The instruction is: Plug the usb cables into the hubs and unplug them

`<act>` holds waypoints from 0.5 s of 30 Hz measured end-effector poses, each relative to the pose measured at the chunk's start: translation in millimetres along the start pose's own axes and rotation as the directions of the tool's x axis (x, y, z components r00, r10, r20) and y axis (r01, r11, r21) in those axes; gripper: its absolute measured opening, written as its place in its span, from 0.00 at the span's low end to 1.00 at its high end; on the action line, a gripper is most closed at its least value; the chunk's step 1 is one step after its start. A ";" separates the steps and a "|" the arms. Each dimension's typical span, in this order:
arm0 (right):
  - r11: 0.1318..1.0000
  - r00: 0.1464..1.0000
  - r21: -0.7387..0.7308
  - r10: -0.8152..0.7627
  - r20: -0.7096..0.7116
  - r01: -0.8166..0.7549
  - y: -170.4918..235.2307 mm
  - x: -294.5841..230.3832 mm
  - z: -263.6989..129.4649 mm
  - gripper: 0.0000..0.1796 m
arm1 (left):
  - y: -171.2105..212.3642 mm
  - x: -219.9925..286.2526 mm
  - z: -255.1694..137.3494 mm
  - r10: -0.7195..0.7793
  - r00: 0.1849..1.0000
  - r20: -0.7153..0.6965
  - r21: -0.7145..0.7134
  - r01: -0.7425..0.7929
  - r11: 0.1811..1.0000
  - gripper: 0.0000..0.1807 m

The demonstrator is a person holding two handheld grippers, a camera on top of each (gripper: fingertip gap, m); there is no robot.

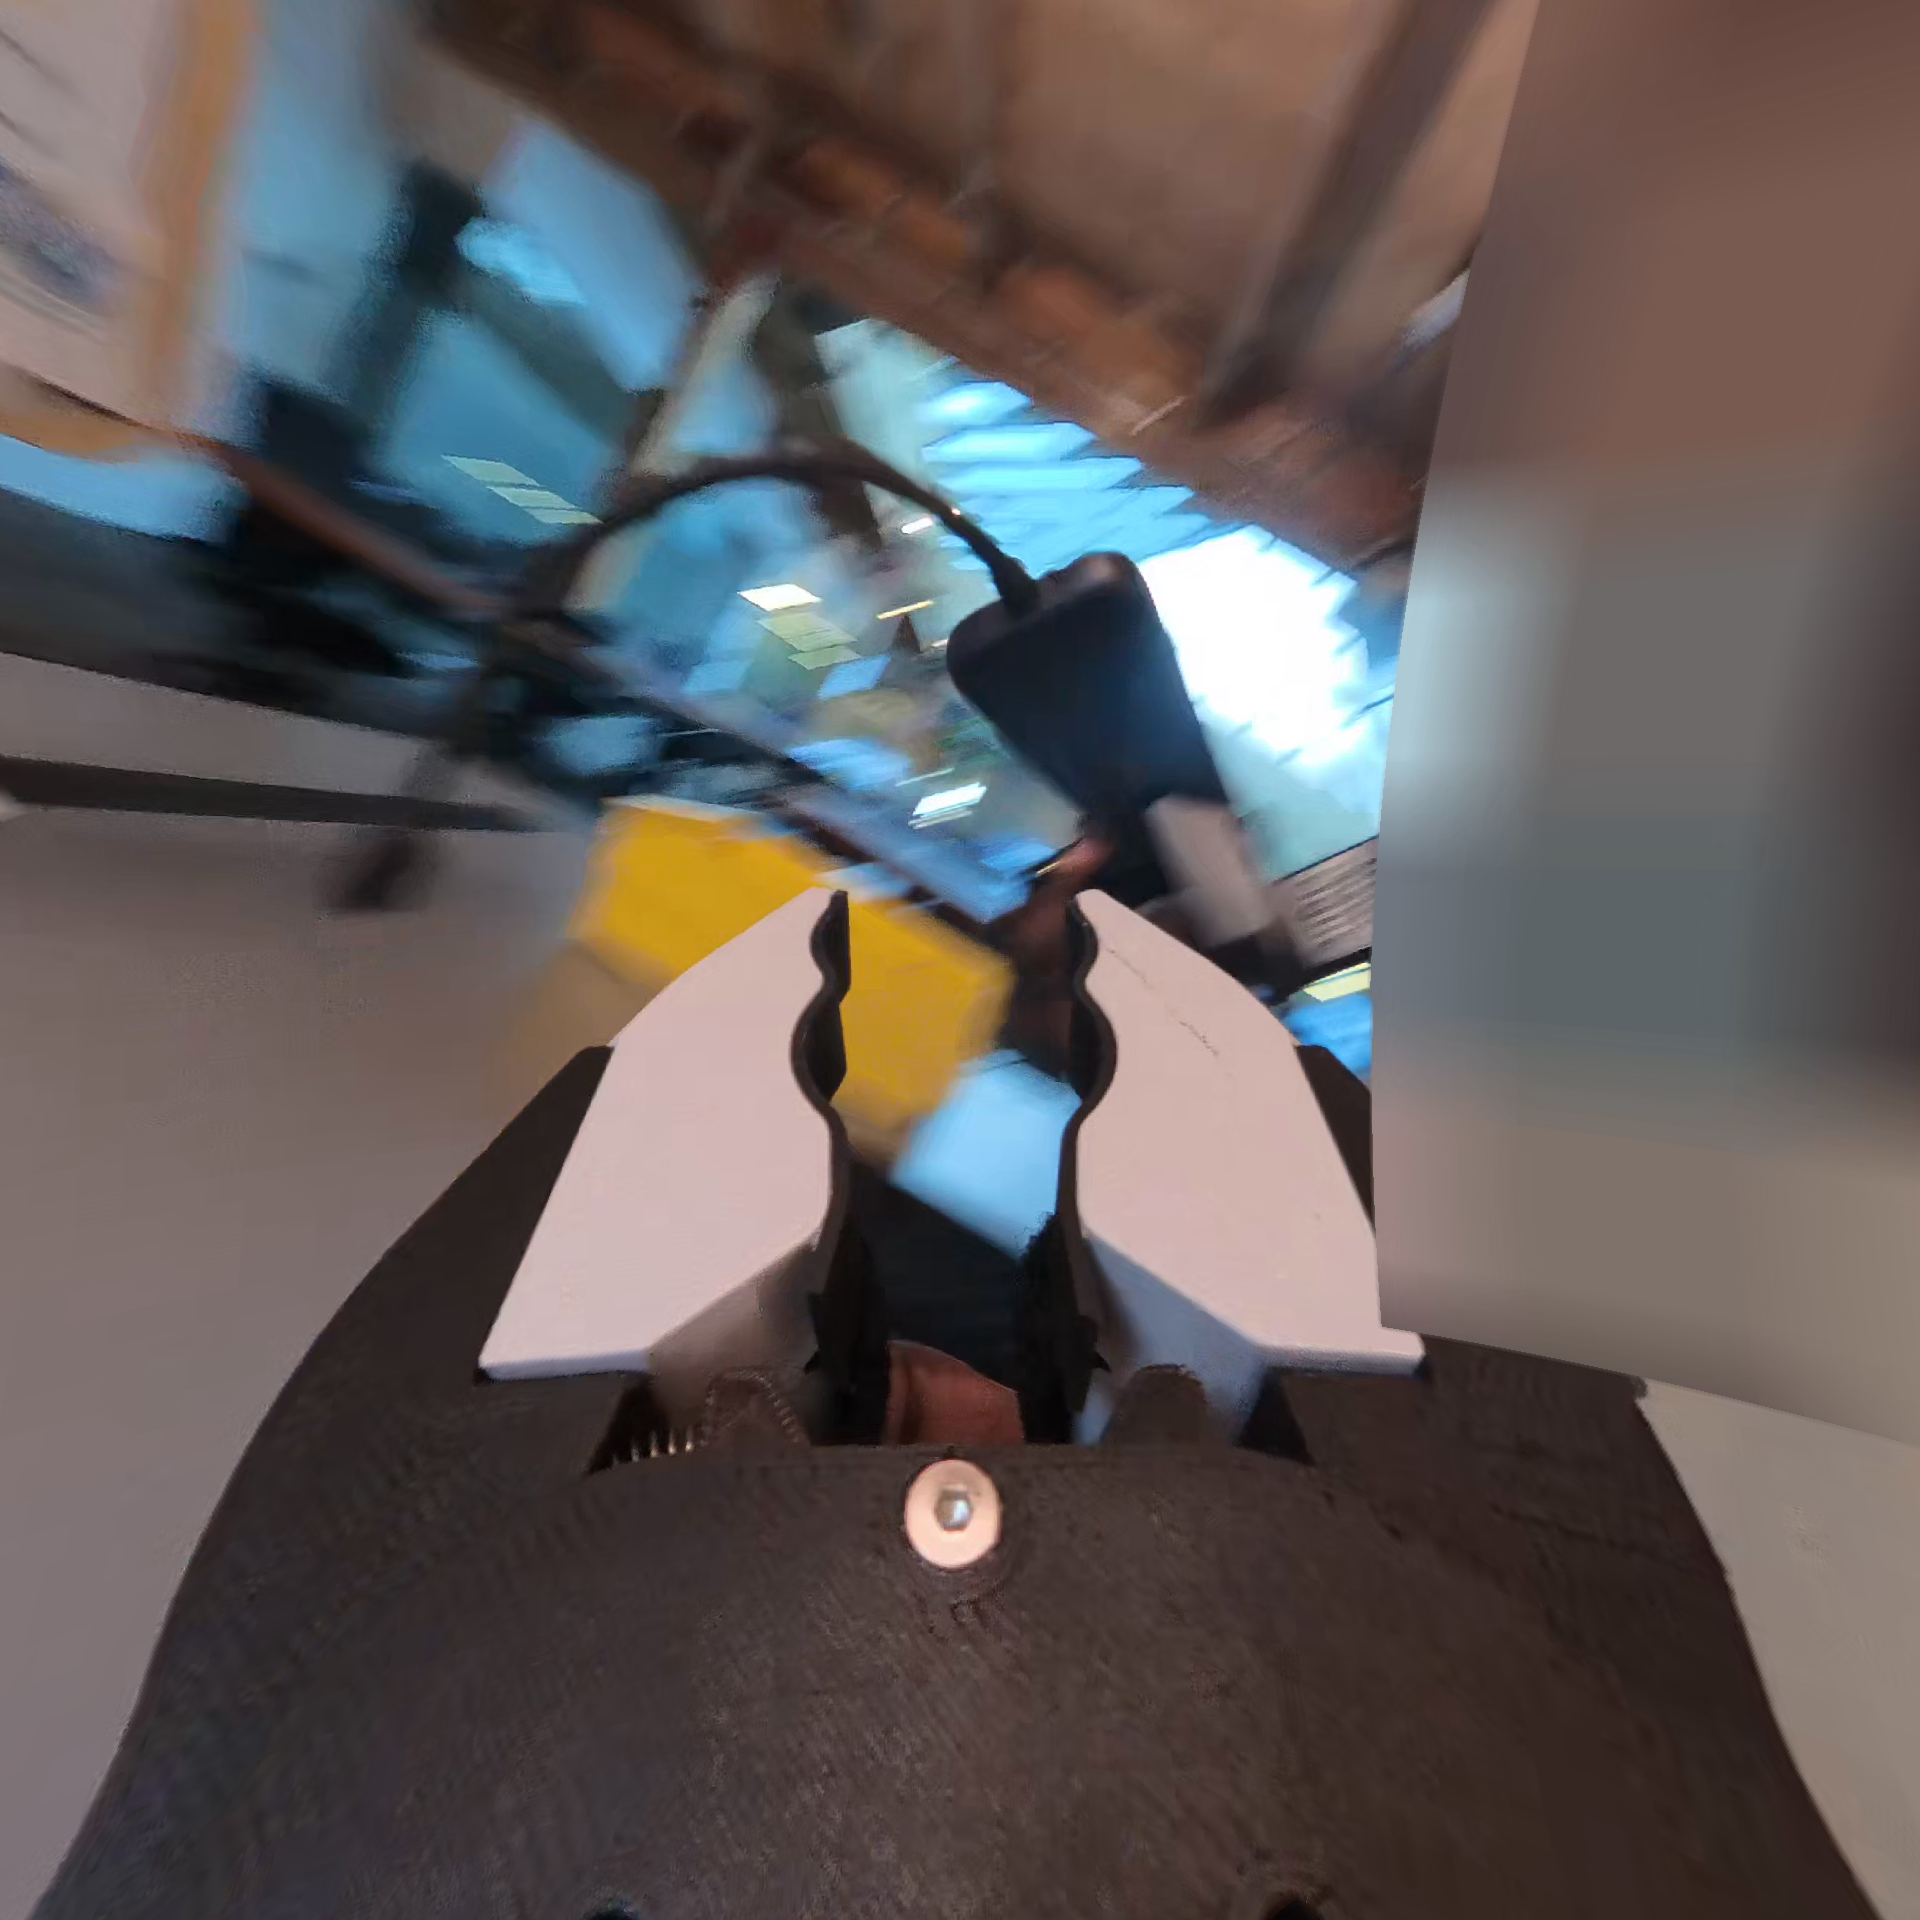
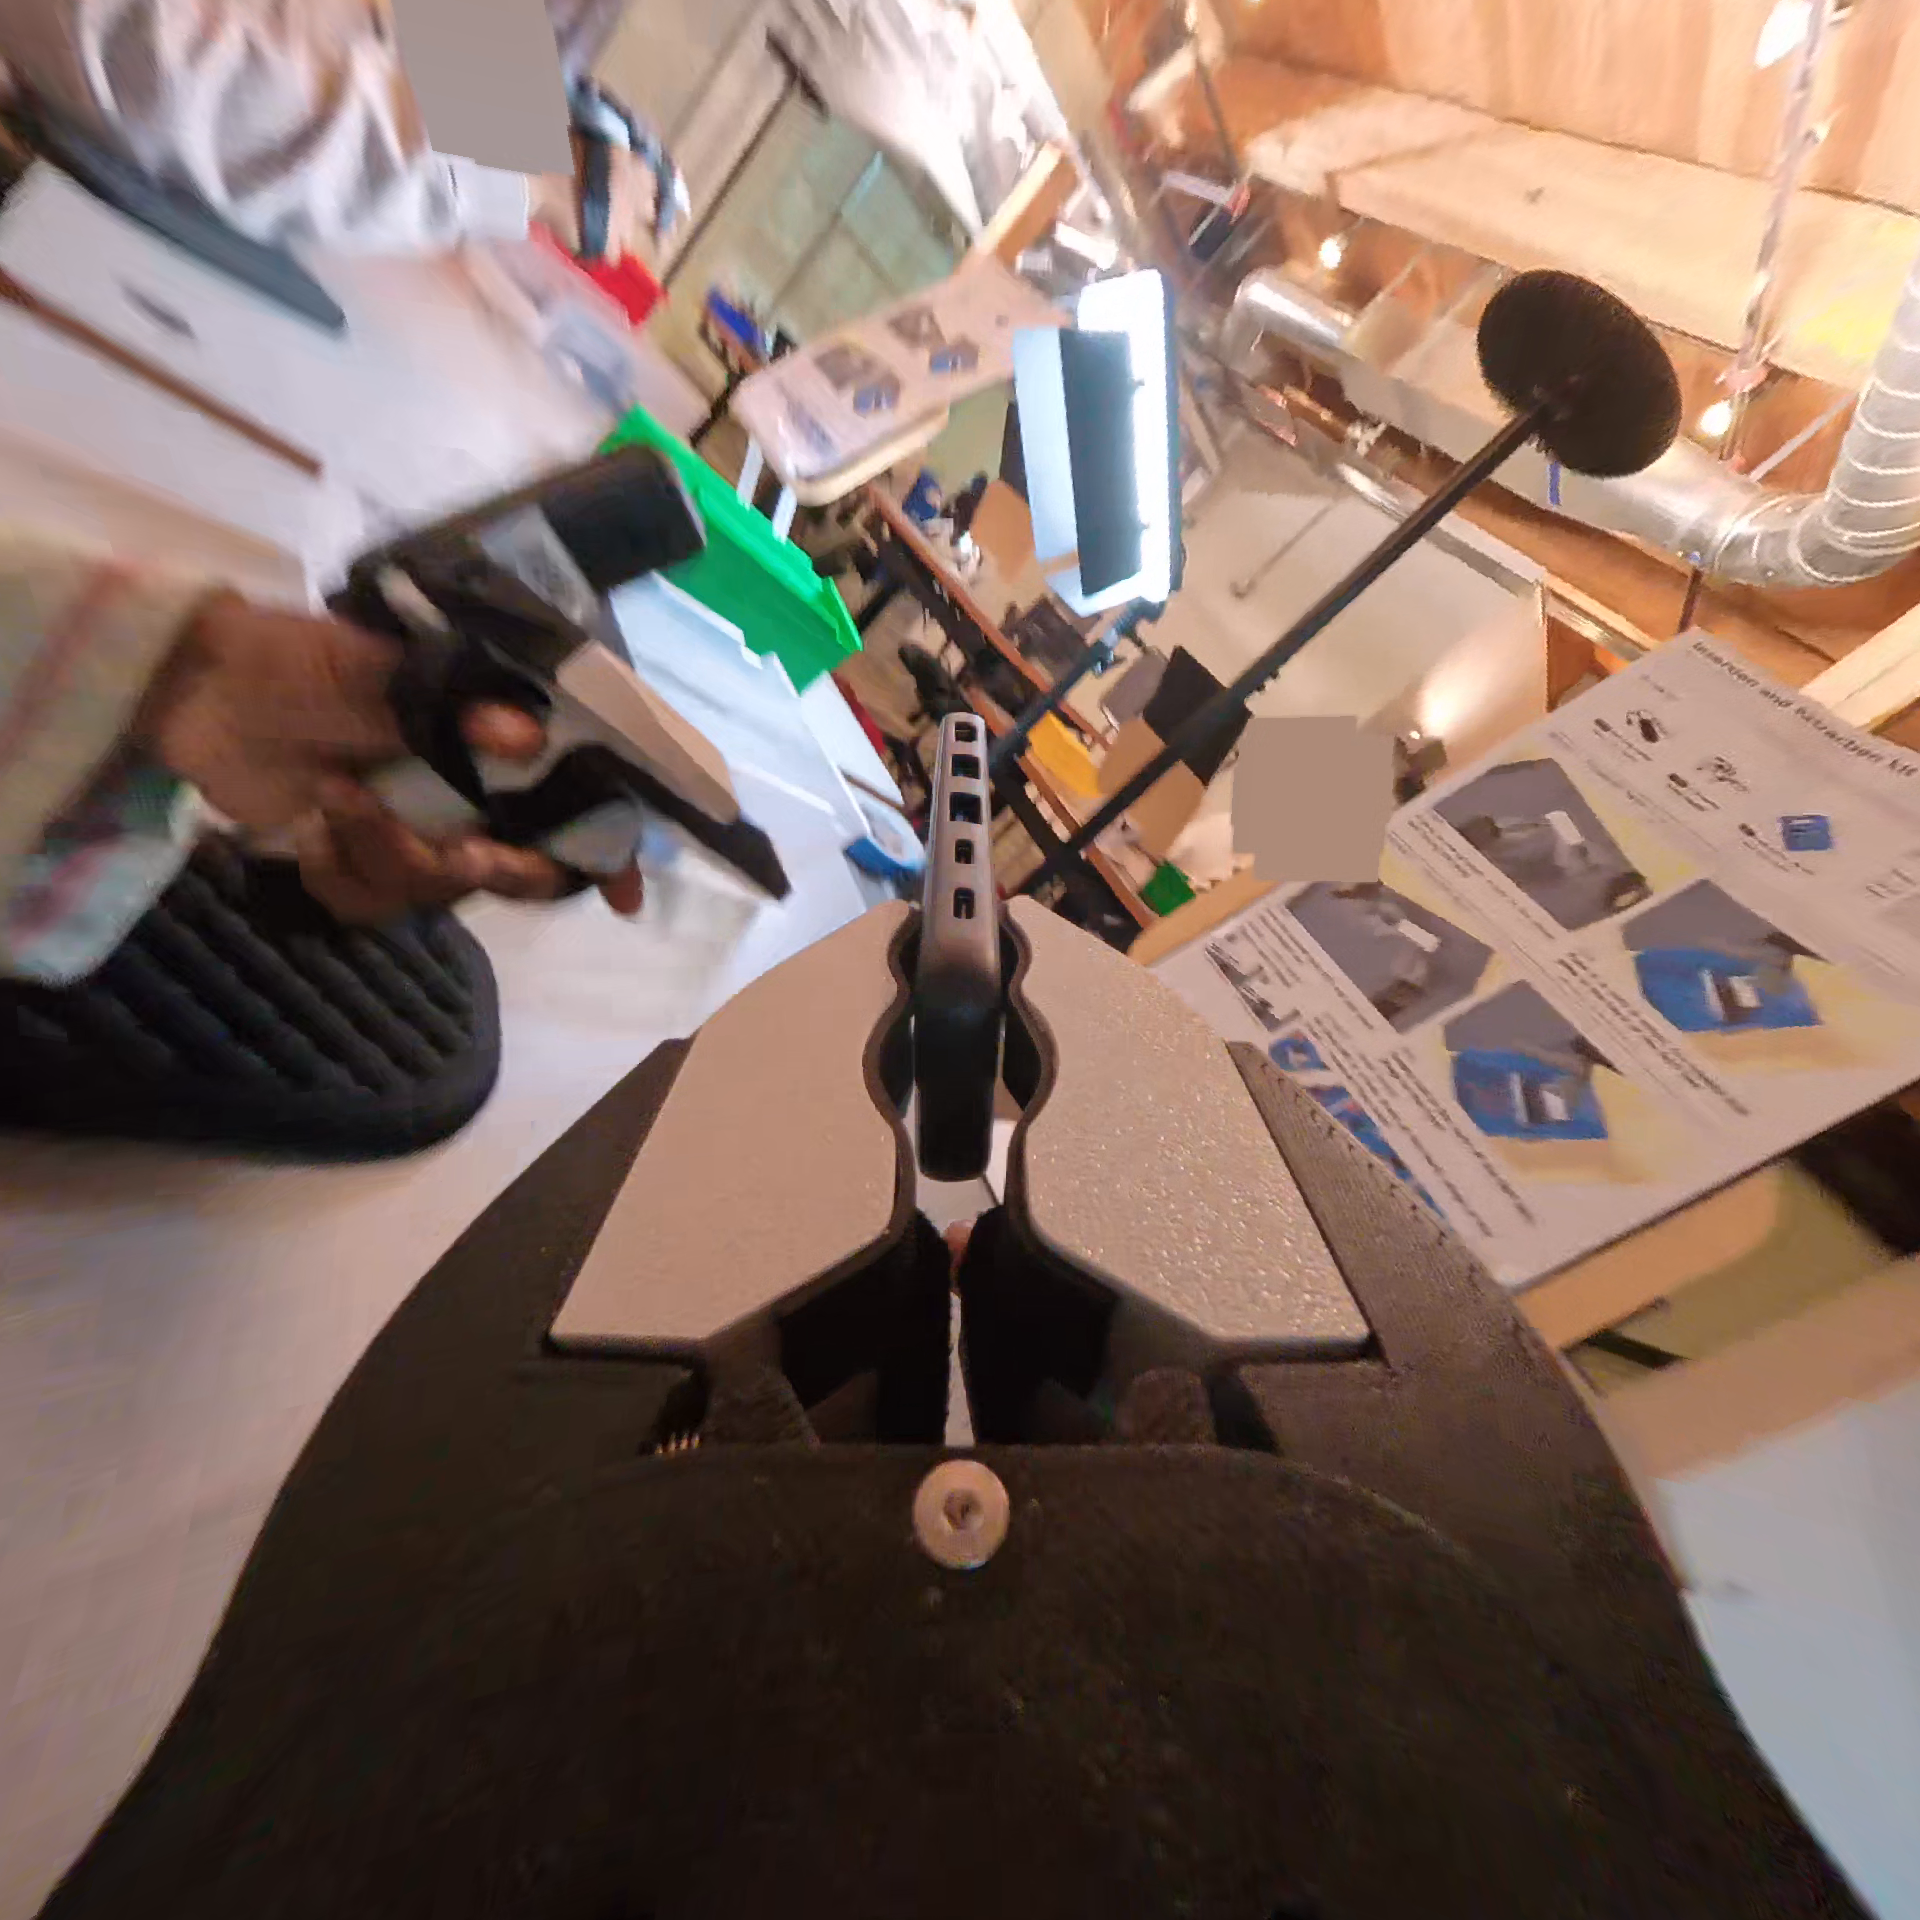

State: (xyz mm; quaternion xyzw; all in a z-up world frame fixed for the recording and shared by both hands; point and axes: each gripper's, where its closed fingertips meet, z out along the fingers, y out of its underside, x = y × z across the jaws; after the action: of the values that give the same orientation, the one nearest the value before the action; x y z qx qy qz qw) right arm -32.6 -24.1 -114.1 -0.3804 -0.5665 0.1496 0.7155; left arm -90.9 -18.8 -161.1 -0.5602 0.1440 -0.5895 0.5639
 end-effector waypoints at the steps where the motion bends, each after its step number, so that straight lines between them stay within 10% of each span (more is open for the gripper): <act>1: 0.999 0.999 -0.038 -0.033 0.007 0.034 5.3 -0.2 0.1 0.07 | -0.2 -7.0 -6.0 0.125 0.988 0.091 -0.038 -0.122 0.992 0.22; 3: 0.993 0.997 -0.095 -0.067 0.044 0.071 16.0 -3.7 1.3 0.07 | -5.6 -15.9 -13.3 0.452 0.864 0.222 -0.170 -0.422 0.891 0.23; 7: 0.983 0.989 -0.163 -0.065 0.131 0.086 33.3 -15.5 3.8 0.07 | -5.6 -10.7 1.8 0.914 0.401 0.067 -0.459 -0.801 0.385 0.26; 10: 0.977 0.981 -0.193 -0.049 0.189 0.086 41.5 -26.0 4.2 0.07 | 12.1 -11.3 21.3 0.965 0.201 -0.166 -0.520 -0.850 0.087 0.26; 15: 0.977 0.968 -0.197 -0.033 0.247 0.084 47.5 -38.2 3.4 0.07 | 35.2 -19.4 39.5 0.925 0.026 -0.380 -0.485 -0.857 -0.175 0.24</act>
State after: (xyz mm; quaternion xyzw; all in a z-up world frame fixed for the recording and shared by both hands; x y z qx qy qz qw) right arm -37.4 -15.9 -174.4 -0.4144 -0.6732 0.1141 0.6017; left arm -45.7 4.1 -185.8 -0.4706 0.6419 0.0909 0.5985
